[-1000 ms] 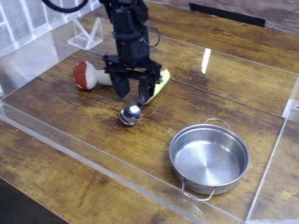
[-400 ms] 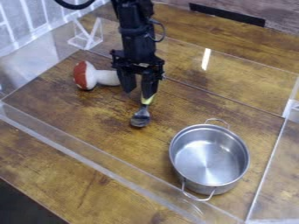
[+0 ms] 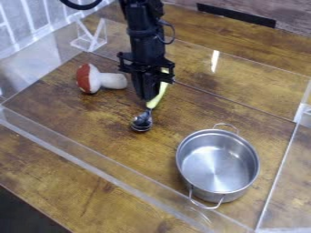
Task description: Move the green spoon to the left
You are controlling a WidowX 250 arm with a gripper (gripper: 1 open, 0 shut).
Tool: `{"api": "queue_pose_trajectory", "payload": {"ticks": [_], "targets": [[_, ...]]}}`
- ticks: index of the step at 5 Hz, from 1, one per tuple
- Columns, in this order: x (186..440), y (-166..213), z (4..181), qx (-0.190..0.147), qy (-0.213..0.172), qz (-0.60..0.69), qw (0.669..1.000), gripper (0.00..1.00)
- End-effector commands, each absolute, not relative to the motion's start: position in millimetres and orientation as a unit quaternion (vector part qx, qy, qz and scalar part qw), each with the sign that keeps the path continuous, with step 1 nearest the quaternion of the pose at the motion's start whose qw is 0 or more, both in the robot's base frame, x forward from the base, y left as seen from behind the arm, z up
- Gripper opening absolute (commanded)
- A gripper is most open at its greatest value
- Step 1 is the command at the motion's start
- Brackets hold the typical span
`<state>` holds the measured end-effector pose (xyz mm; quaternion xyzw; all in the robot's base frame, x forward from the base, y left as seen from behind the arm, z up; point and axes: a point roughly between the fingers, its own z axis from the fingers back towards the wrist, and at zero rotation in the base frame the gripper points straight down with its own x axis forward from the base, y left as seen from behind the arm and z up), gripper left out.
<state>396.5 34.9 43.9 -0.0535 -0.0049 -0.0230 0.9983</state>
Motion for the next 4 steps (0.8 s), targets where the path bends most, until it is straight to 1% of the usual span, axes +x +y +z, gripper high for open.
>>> {"api": "queue_pose_trajectory", "payload": {"ticks": [1,2,3,4], "targets": [[406.2,19.8,65.0,-0.049,-0.024,-0.054,0.997,1.00],[408.1,20.6,66.4,-0.050,-0.020,-0.062,0.997,1.00],[405.5,23.3,64.8,-0.049,-0.018,-0.062,0.997,0.00],[407.2,28.1,59.6,-0.048,-0.014,-0.073,0.996,0.00]]}}
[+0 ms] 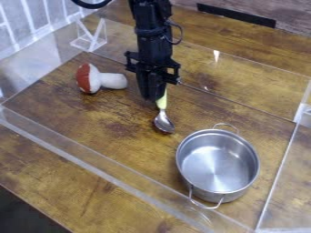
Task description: Move the green spoon to the left
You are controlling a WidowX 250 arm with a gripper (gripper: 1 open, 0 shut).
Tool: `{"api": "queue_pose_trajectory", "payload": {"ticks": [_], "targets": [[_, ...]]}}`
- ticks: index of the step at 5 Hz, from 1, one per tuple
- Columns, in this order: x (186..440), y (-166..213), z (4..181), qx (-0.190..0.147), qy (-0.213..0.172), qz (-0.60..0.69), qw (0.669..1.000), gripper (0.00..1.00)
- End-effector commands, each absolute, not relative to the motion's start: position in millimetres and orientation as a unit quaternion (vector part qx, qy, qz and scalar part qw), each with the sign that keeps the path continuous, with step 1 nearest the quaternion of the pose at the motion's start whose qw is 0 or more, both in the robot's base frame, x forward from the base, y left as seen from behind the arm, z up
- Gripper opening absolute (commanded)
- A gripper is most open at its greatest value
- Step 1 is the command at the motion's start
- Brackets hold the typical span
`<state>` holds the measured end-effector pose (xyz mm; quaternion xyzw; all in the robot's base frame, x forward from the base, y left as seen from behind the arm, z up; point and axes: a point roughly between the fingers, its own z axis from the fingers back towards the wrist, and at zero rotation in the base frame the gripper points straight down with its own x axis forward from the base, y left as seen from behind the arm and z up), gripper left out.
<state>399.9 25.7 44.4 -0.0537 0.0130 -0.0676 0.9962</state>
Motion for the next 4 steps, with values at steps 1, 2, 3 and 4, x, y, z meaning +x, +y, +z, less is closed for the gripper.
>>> {"api": "queue_pose_trajectory", "payload": {"ticks": [1,2,3,4], "targets": [[412,32,60.5,-0.053,-0.013,-0.084,0.995,1.00],[417,37,59.6,-0.059,-0.008,-0.094,0.994,1.00],[417,39,61.5,-0.062,-0.007,-0.081,0.995,0.00],[417,42,59.4,-0.063,-0.006,-0.067,0.996,0.00]]}}
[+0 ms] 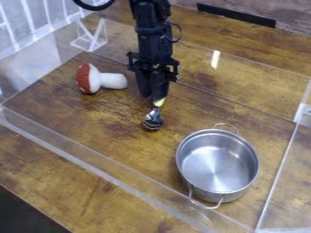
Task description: Move the green spoon to the left
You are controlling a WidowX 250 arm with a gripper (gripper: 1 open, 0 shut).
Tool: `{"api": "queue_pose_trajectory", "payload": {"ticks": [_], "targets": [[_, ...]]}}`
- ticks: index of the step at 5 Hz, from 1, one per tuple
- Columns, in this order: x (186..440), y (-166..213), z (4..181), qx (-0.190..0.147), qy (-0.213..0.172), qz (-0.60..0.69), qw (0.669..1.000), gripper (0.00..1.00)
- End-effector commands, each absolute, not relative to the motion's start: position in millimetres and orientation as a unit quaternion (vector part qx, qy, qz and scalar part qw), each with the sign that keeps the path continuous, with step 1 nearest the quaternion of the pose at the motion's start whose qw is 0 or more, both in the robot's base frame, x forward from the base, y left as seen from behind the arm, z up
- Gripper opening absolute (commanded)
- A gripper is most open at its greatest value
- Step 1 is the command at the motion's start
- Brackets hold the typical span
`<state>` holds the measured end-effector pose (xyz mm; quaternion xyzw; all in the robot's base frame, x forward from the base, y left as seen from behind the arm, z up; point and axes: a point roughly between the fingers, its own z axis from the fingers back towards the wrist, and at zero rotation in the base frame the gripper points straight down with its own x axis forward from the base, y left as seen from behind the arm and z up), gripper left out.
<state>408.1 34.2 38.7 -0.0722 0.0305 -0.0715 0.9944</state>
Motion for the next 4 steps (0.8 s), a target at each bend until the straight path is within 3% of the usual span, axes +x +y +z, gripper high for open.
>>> {"api": "queue_pose_trajectory", "payload": {"ticks": [1,2,3,4], "targets": [[414.3,40.2,62.6,-0.067,-0.004,-0.050,0.996,0.00],[413.8,38.8,64.9,-0.070,-0.004,-0.034,0.997,0.00],[418.4,36.9,66.0,-0.072,0.000,-0.053,0.996,1.00],[420.2,40.4,60.9,-0.072,0.007,-0.046,0.996,0.00]]}}
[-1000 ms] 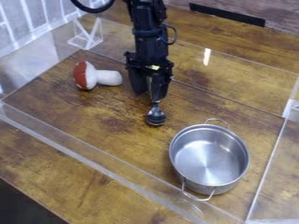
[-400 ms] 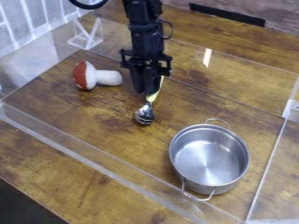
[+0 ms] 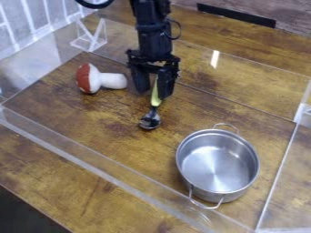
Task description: Move the green spoon to the left
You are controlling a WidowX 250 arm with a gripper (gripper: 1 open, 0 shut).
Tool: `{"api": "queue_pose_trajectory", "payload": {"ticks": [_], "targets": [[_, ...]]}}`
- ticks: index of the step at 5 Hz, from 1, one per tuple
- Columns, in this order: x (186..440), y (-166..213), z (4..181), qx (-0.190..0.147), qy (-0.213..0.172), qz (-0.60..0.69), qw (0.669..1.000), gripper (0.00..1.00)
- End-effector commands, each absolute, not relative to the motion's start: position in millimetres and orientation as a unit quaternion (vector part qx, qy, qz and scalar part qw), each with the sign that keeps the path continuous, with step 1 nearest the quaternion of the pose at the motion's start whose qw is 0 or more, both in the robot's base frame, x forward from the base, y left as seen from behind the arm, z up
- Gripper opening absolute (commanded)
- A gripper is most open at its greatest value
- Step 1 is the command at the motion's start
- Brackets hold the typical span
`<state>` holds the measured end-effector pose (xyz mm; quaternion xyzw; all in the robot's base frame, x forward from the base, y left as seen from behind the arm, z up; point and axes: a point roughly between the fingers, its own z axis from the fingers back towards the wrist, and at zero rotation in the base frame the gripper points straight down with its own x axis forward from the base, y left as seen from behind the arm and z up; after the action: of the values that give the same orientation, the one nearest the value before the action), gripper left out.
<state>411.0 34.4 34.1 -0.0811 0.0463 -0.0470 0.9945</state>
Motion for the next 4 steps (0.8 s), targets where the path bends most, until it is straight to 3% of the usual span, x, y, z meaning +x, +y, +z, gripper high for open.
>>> {"api": "queue_pose_trajectory", "payload": {"ticks": [1,4], "targets": [[425,38,63.2,-0.072,0.006,-0.036,0.997,0.00],[422,62,115.2,-0.076,-0.023,0.045,0.996,0.00]]}}
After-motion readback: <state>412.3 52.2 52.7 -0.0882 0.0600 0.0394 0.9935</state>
